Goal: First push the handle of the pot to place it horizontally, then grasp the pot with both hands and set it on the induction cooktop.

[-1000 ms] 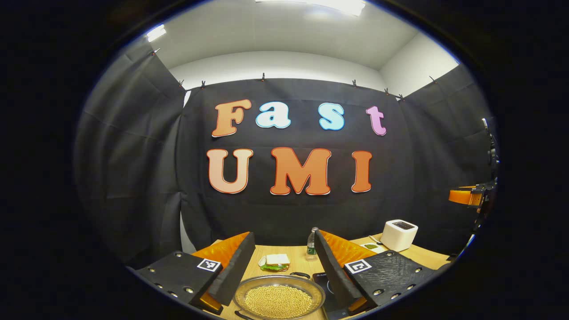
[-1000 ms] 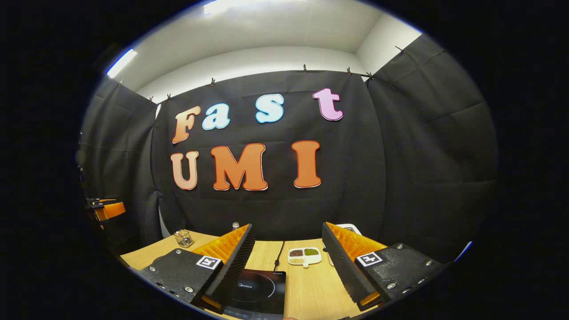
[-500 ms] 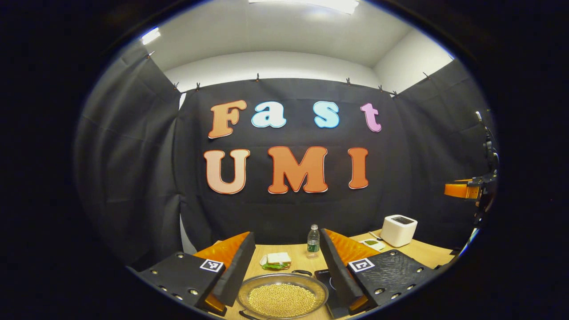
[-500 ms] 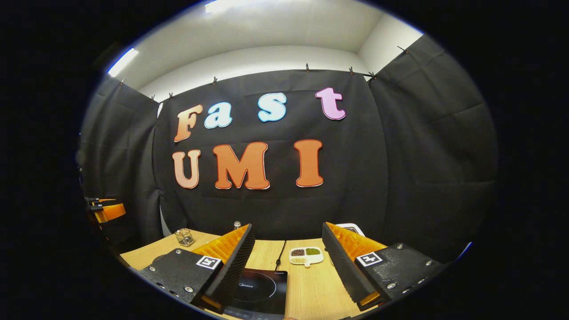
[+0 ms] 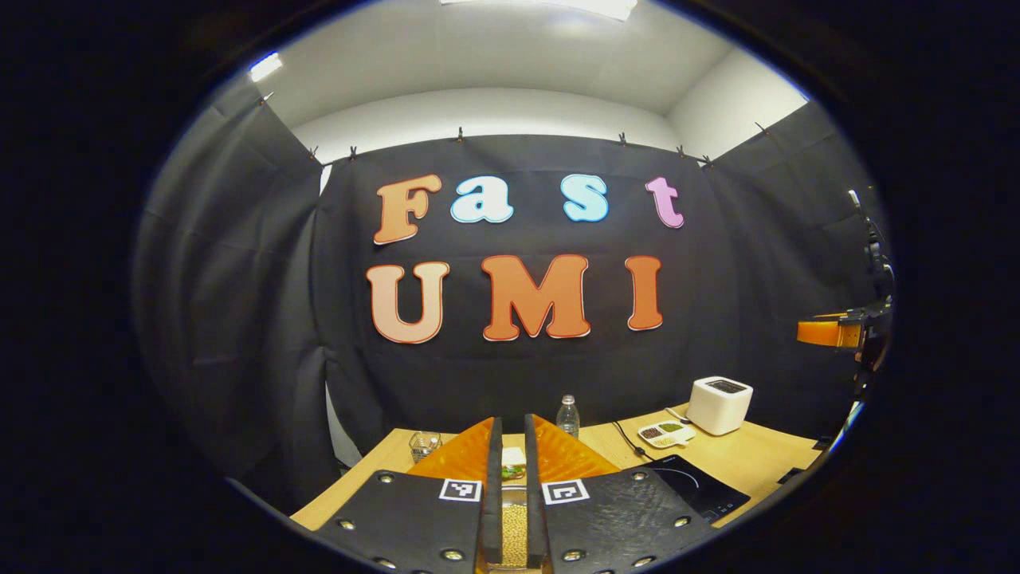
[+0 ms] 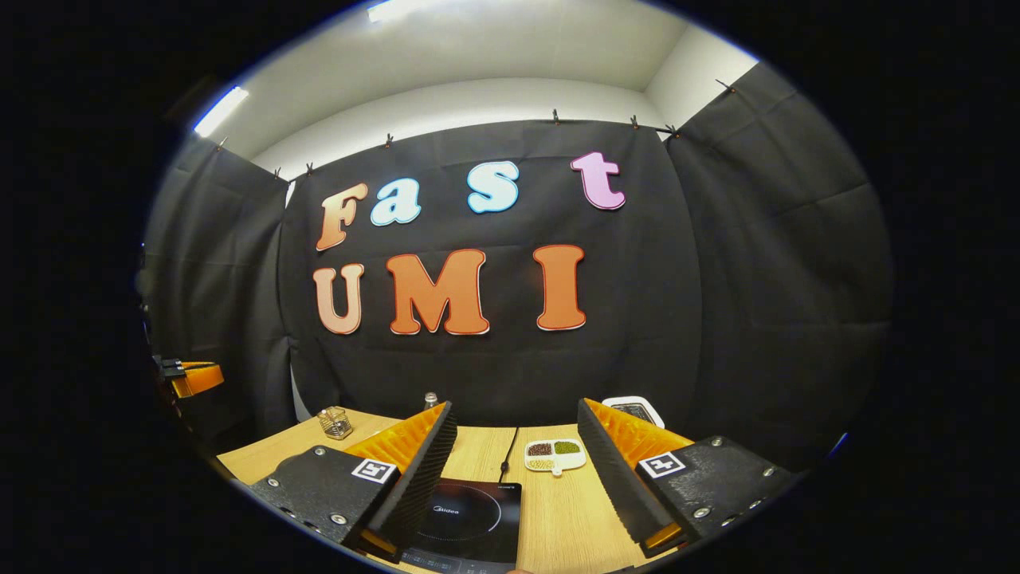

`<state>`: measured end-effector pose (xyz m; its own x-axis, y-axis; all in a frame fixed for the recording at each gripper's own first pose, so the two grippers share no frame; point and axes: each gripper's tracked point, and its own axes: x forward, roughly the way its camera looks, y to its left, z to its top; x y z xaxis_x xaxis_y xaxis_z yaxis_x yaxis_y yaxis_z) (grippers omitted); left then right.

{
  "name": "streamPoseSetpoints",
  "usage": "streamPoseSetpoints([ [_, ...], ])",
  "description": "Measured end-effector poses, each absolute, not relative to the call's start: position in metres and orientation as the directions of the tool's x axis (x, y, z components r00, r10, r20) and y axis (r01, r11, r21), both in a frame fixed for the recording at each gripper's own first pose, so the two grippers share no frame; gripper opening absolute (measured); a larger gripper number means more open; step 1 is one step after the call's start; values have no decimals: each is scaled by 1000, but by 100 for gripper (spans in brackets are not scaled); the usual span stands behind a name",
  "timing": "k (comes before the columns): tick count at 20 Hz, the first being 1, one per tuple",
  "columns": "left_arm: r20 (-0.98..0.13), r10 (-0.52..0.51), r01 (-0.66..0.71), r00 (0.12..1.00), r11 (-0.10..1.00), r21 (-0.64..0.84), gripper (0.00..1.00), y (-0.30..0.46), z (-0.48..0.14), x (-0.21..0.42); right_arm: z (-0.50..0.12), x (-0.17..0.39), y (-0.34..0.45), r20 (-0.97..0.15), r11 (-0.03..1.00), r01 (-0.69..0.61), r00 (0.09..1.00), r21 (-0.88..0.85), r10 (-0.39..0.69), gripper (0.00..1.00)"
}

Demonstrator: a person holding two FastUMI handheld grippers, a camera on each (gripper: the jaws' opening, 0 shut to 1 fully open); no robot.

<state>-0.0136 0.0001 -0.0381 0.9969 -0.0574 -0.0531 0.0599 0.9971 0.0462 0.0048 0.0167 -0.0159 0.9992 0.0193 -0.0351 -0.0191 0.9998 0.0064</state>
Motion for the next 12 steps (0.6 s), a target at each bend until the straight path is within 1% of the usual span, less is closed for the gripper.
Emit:
streamPoseSetpoints([
  [1,-65,-62,64,996,997,32,15,1,-44,-15,-16,6,18,-35,1000,-20,999,8,20,95],
  [2,-76,-58,60,995,998,27,10,4,-50,-17,-17,6,19,-35,1000,-21,999,9,22,95],
  [3,-88,-45,48,995,998,27,12,10,-57,-18,-17,6,19,-36,1000,-22,999,8,22,100],
  [4,-104,-32,35,994,999,30,4,15,-66,-20,-18,7,20,-39,1000,-23,999,8,23,95],
  [8,-191,-22,23,981,1000,4,2,25,-110,-29,-22,9,24,-48,1000,-26,999,5,27,95],
  [12,-289,-40,31,956,999,-35,3,24,-158,-46,-28,14,30,-65,999,-38,997,16,39,95],
])
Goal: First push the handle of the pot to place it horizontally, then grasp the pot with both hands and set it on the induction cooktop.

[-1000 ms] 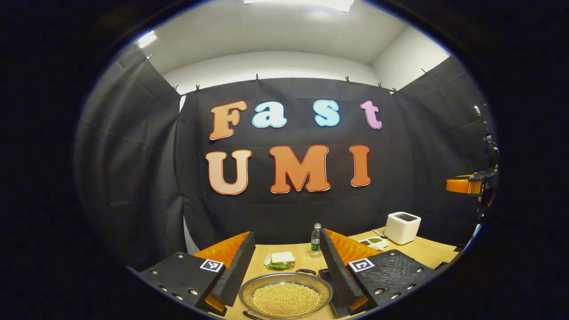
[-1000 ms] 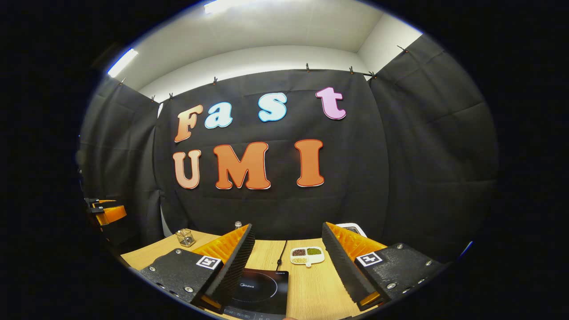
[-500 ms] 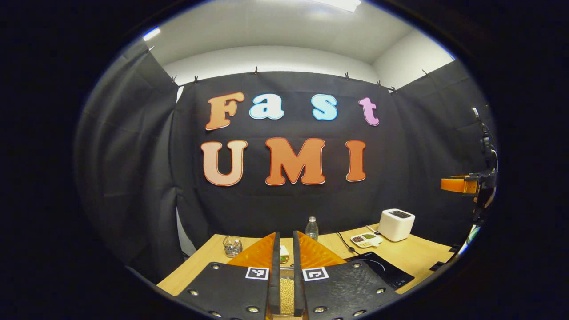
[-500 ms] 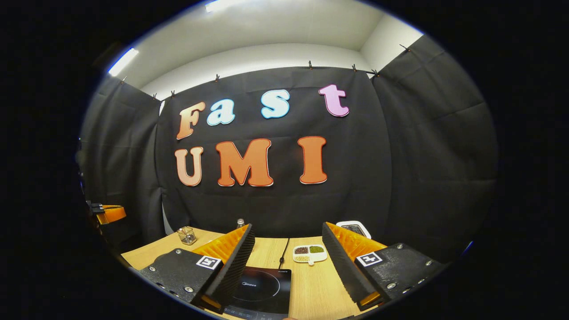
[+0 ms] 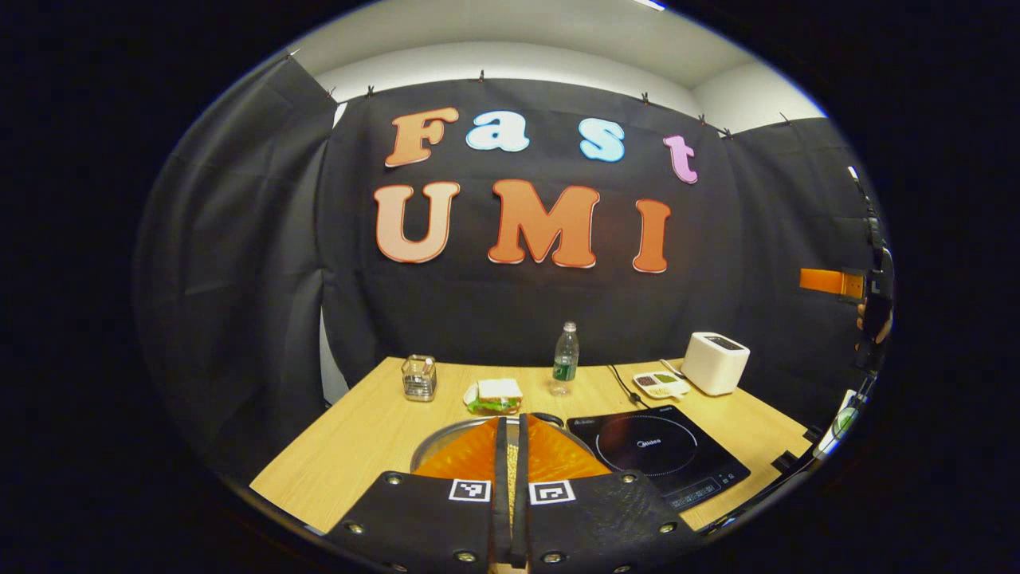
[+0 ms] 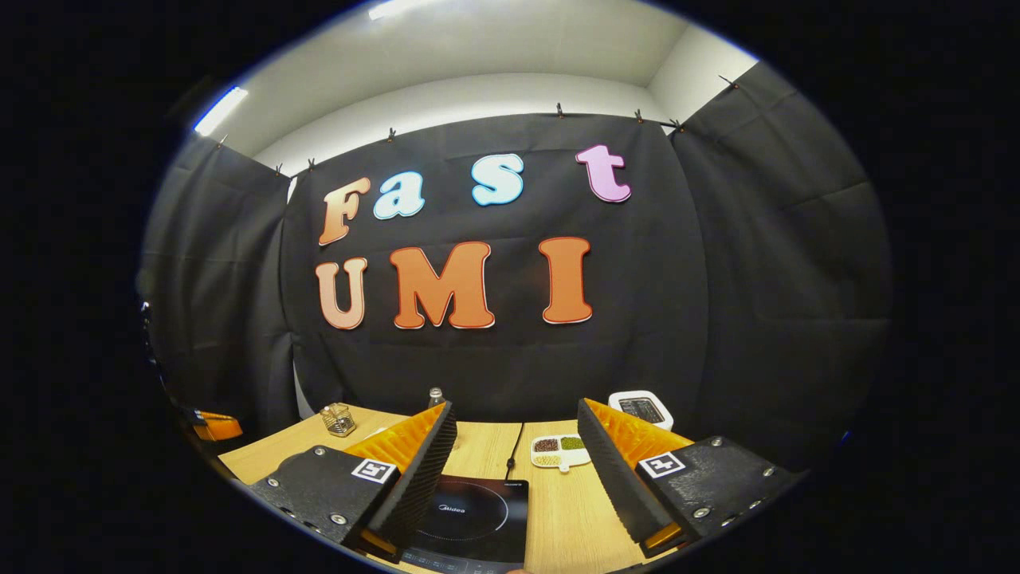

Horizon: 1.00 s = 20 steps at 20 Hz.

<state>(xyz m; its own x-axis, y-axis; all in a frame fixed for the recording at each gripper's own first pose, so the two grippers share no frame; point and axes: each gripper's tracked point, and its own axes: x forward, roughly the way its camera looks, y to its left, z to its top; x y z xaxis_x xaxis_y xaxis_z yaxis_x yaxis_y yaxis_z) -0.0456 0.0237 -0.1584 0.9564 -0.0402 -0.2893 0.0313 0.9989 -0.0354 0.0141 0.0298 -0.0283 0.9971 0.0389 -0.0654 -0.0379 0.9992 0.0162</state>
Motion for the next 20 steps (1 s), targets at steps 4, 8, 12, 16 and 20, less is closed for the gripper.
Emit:
streamPoseSetpoints([
  [4,-367,-38,24,929,999,-43,3,26,-196,-57,-35,18,40,-83,998,-56,995,21,57,95],
  [8,-454,-31,5,890,998,-59,3,30,-236,-72,-39,21,46,-96,998,-67,993,17,68,95],
  [12,-541,-38,-23,840,994,-105,3,31,-272,-84,-42,24,51,-103,997,-73,992,18,74,100],
  [16,-564,-30,-28,825,995,-94,3,33,-285,-92,-46,24,55,-113,997,-80,990,13,81,95],
  [20,-599,-30,-34,800,995,-95,3,36,-301,-103,-47,25,56,-116,996,-84,990,18,85,95],
])
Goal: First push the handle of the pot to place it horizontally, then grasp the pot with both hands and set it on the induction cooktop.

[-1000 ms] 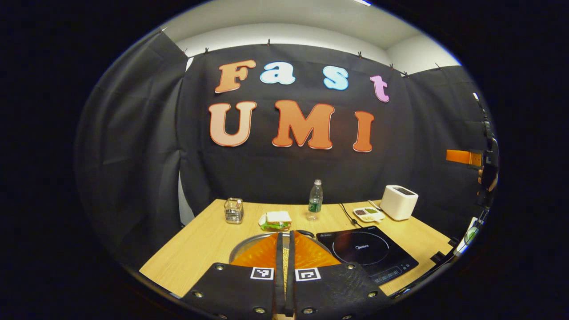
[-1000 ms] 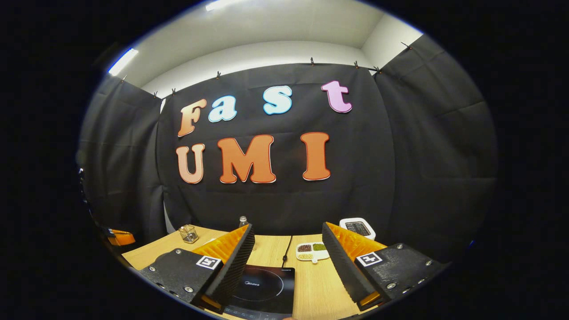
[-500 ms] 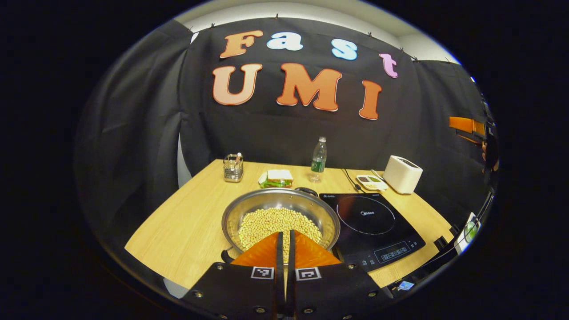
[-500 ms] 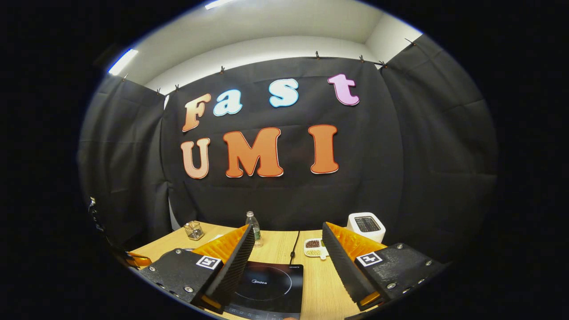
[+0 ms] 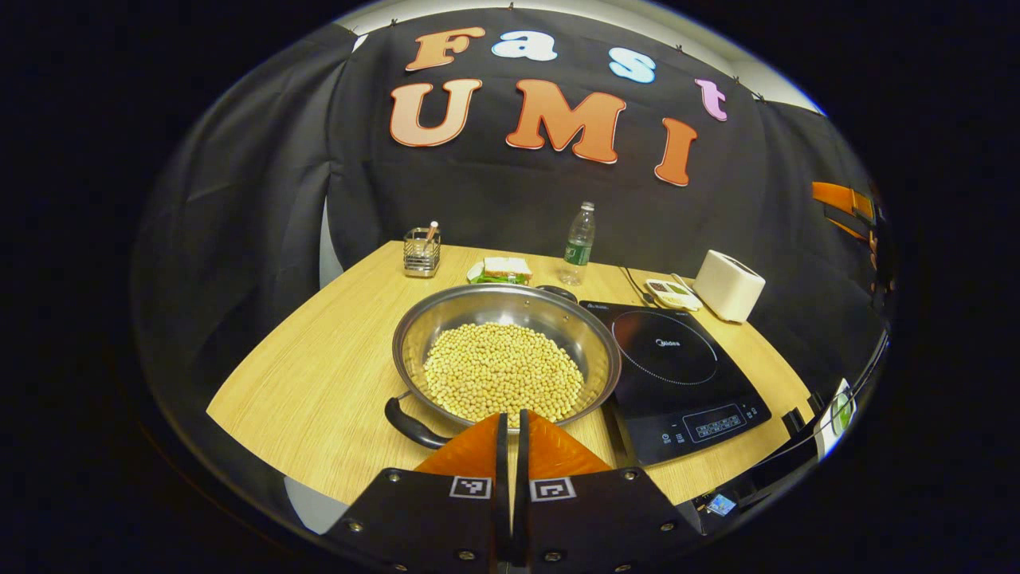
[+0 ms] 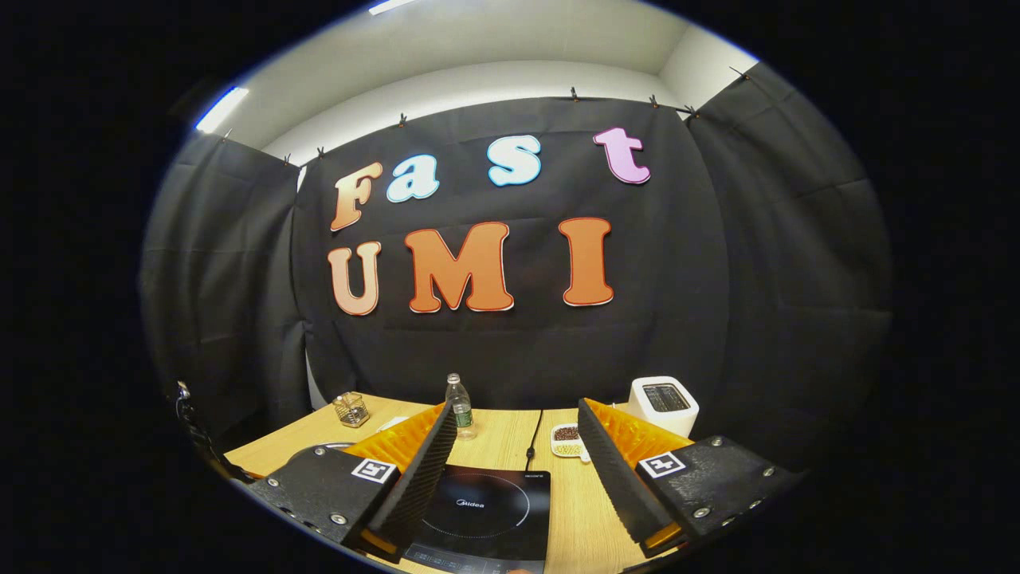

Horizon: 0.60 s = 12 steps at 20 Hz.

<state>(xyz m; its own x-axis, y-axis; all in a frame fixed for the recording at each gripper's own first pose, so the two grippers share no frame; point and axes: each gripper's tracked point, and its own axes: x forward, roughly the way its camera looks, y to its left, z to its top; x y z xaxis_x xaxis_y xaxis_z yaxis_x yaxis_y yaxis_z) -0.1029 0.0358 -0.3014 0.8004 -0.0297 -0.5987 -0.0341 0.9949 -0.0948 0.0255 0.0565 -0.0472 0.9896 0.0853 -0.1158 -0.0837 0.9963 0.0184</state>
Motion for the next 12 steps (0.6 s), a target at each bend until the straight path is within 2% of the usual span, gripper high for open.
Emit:
streamPoseSetpoints([
  [7,-670,-8,-75,743,993,-96,3,49,-341,-110,-55,29,61,-133,996,-85,987,23,88,95],
  [8,-677,-6,-76,736,993,-92,3,51,-346,-109,-55,30,63,-134,996,-88,987,23,90,100],
  [9,-684,-1,-79,729,993,-86,3,53,-350,-108,-57,31,64,-136,996,-91,986,21,93,95],
  [12,-696,3,-93,718,991,-92,2,60,-357,-105,-58,33,67,-140,995,-96,985,14,97,95],
])
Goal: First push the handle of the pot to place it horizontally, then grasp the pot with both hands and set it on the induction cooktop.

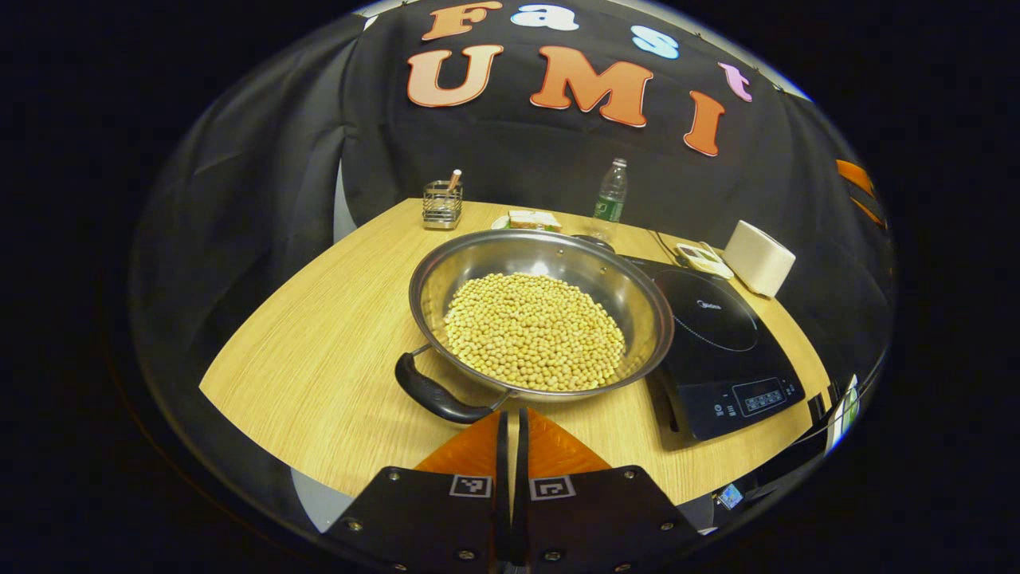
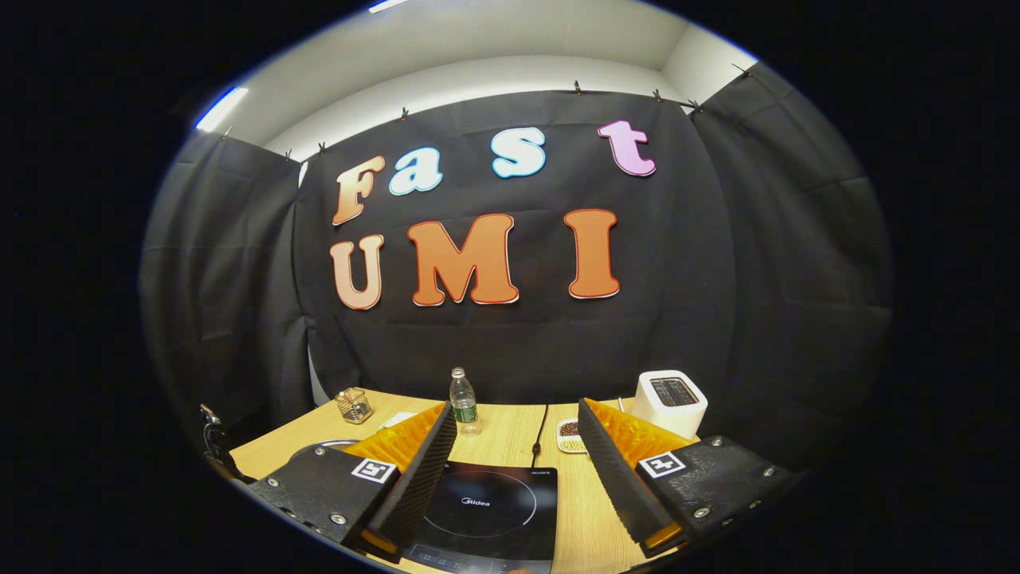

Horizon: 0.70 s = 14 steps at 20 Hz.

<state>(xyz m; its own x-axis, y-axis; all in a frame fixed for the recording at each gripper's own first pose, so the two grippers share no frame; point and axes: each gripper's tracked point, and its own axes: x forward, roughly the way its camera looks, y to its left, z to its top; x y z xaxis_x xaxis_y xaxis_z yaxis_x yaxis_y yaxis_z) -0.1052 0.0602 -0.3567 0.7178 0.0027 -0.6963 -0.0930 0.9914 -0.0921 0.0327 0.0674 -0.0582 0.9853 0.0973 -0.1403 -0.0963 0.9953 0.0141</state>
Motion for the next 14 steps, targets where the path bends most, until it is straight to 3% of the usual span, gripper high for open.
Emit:
streamPoseSetpoints([
  [11,-693,57,-128,719,990,-52,2,97,-360,-89,-75,49,79,-169,996,-88,982,7,88,95],
  [12,-692,58,-129,720,990,-51,2,100,-361,-86,-75,51,79,-167,996,-86,982,-3,84,100],
  [13,-691,59,-132,720,990,-53,2,103,-361,-84,-74,51,82,-165,996,-87,983,-6,85,95],
  [14,-691,62,-137,720,989,-54,2,106,-363,-83,-74,52,85,-165,996,-89,982,-3,87,100],
])
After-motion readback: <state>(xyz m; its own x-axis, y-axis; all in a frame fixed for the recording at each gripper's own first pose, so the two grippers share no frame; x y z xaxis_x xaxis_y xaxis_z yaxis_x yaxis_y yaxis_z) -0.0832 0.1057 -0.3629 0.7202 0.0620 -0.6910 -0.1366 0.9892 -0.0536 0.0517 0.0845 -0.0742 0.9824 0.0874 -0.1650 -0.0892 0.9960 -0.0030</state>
